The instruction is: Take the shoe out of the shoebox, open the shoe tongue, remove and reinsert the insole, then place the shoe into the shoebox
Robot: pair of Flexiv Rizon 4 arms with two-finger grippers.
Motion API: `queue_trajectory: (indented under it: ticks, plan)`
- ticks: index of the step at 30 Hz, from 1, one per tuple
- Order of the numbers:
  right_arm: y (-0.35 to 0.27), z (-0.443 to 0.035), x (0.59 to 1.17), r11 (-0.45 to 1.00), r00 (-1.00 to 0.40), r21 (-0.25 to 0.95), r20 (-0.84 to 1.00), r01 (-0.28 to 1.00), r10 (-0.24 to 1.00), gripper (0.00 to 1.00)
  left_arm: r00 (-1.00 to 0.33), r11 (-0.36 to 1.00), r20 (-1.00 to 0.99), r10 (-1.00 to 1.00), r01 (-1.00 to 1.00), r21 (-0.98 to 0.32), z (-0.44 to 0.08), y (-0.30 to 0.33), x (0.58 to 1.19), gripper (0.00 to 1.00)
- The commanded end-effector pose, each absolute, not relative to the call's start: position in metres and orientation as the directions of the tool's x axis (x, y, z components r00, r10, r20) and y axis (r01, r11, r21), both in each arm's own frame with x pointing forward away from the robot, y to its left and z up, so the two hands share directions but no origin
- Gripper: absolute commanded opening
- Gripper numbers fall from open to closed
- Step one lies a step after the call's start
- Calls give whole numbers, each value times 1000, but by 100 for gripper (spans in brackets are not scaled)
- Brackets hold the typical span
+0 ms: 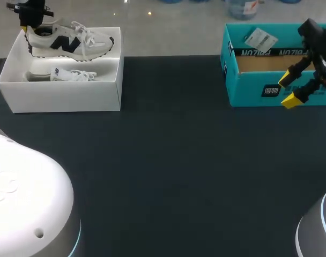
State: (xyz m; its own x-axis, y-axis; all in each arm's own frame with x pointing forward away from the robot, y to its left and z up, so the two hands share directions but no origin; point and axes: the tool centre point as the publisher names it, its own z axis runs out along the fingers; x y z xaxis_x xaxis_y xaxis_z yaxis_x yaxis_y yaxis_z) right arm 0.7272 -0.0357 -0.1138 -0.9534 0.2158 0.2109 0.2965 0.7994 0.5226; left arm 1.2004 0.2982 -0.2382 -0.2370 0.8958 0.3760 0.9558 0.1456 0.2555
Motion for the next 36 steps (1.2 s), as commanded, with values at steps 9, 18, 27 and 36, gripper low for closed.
queue_trajectory:
  ticks: [9, 18, 27, 36]
  plan:
    - [-35, -114, 729, 801, -953, 520, 212, 296, 215, 100, -215, 142, 381, 900, 967, 209, -267, 299, 1208, 0]
    - [-35, -114, 729, 801, -953, 520, 212, 296, 215, 100, -165, 106, 406, 899, 981, 165, -293, 304, 1200, 0]
    - [-35, -114, 729, 801, -953, 520, 212, 296, 215, 100, -147, 101, 418, 897, 986, 130, -317, 307, 1194, 0]
    - [-35, -114, 729, 801, -953, 520, 212, 296, 215, 100, -148, 106, 430, 891, 987, 120, -334, 308, 1193, 0]
